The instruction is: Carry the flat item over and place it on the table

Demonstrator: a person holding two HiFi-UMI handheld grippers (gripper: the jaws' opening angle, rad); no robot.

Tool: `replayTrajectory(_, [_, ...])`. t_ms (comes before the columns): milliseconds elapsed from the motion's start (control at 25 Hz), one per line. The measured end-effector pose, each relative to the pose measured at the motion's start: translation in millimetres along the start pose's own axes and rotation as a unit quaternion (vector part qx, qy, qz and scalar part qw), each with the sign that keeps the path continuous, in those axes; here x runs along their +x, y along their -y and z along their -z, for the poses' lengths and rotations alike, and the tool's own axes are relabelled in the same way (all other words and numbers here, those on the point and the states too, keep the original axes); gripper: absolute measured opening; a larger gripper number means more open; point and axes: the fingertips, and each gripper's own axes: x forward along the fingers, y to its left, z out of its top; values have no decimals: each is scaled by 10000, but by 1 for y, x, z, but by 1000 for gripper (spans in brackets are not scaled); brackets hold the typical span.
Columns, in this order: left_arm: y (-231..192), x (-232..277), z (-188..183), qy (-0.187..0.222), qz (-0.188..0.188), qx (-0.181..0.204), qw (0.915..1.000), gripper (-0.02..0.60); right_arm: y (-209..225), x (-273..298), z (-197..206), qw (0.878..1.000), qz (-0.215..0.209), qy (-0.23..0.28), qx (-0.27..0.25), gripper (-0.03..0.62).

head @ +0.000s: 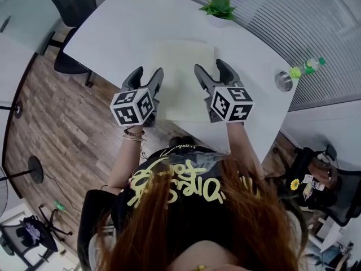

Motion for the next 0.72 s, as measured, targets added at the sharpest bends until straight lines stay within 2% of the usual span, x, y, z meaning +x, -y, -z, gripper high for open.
replayTrajectory(360, [18,-14,-28,378,181,102,9991,267,-16,-18,-38,9976,-323,601,-107,322])
replayTrajectory(720, [33,-29,-54,719,323,266,9965,256,-35,-28,-60,9940,-688,818,-239,321])
